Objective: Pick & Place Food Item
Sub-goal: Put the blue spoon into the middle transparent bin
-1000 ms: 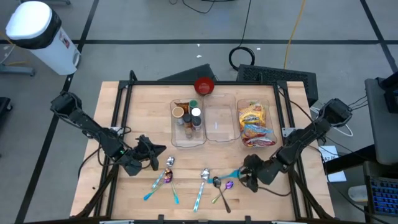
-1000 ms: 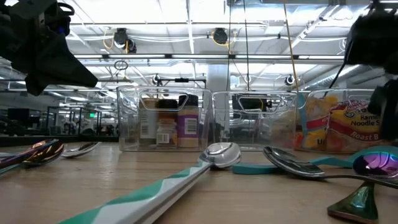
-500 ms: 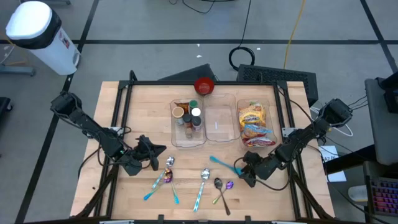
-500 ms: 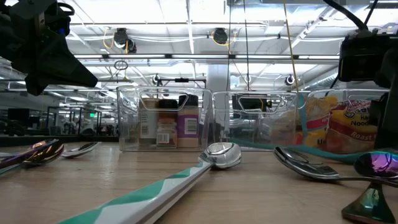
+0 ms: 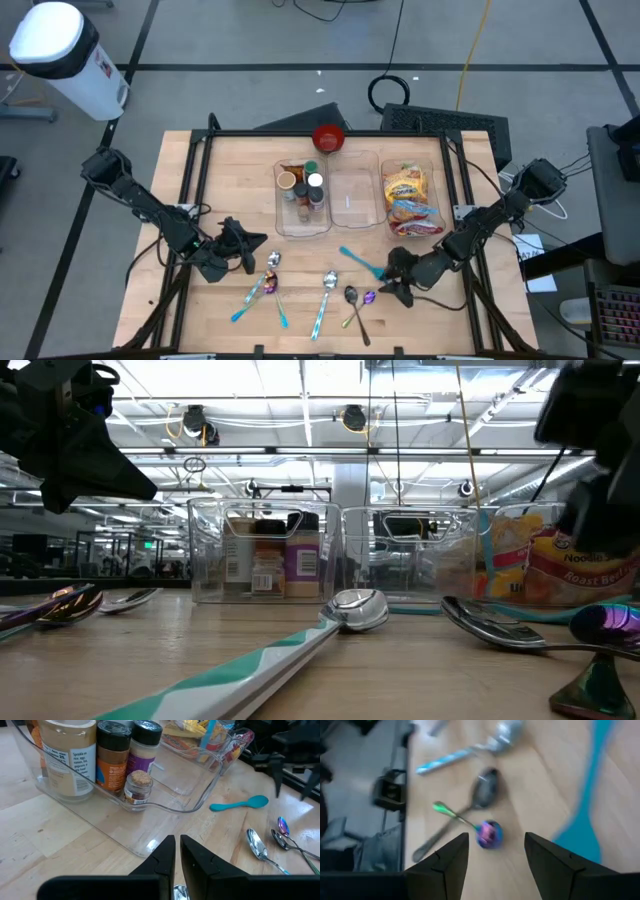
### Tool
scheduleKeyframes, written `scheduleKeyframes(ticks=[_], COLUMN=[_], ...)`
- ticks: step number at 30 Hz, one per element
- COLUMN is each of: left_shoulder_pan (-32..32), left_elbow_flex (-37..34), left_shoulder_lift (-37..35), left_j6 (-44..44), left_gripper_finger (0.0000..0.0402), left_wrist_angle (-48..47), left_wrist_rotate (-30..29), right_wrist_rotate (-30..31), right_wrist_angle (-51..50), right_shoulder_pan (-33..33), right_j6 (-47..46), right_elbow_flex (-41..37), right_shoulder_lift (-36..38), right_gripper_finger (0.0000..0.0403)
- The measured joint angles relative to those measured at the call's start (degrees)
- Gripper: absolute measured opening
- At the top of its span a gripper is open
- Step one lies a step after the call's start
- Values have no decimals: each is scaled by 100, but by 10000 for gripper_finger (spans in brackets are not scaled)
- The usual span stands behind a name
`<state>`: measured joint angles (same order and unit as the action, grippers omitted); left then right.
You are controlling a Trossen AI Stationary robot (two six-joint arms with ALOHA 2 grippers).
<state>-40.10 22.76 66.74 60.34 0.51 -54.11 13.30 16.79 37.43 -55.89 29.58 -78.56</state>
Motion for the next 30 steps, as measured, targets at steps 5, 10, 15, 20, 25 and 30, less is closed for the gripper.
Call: scheduleKeyframes(ticks=[5,10,15,20,25,30], left_shoulder_pan=[0,0,0,0,7,7], left_elbow_flex=[0,0,0,0,0,0], left_shoulder_lift=[-1,0,-2,0,0,0], left_j6=[-10,-2,-2,14,8,-7], left_gripper_finger=[33,33,33,33,33,33], left_wrist_angle=[0,0,8,11,13,9], left_wrist_rotate=[0,0,0,0,0,0], right_wrist_rotate=[9,-8,1139,1618,1152,1045], right_wrist_angle=[1267,2239,-256,-1253,-819,-802], right_shoulder_pan=[22,210,168,-175,-455,-630], right_j6=[2394,2843,2286,1763,1890,1864], right_elbow_flex=[0,31,518,678,680,682], right_shoulder_lift=[-8,-91,-107,-503,-1012,-1312], right_gripper_finger=[185,185,185,185,185,185])
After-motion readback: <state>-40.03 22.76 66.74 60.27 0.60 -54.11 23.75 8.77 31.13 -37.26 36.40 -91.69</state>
